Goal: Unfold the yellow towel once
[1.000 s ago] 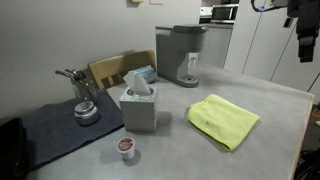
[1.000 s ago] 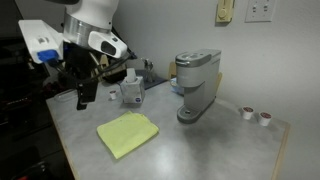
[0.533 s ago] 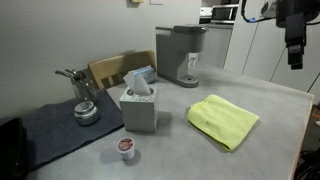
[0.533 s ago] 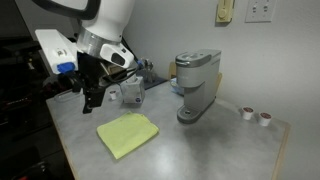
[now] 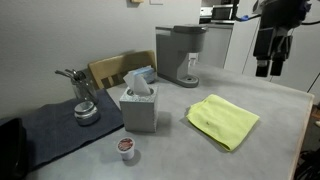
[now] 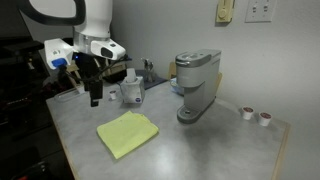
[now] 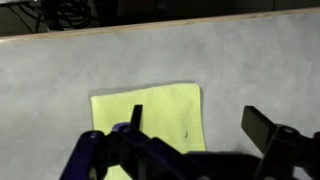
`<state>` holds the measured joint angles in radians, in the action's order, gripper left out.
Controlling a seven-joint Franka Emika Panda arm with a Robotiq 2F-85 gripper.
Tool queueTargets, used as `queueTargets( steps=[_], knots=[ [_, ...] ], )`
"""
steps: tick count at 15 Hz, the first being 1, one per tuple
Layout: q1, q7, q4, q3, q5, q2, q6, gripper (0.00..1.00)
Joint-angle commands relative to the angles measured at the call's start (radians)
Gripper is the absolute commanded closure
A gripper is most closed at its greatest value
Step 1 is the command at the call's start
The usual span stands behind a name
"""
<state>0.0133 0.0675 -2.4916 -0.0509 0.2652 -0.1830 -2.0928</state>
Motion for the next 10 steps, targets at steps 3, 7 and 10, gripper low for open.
queueTargets(
  steps=[3,7,10],
  knots=[
    [-0.015,-0.022,-0.005,0.019,-0.001,0.003,-0.014,0.00],
    [-0.003,-0.010,-0.002,-0.001,0.000,0.002,-0.012,0.00],
    [-0.025,-0.033,-0.020,0.020,0.031,0.005,-0.077,0.00]
  ],
)
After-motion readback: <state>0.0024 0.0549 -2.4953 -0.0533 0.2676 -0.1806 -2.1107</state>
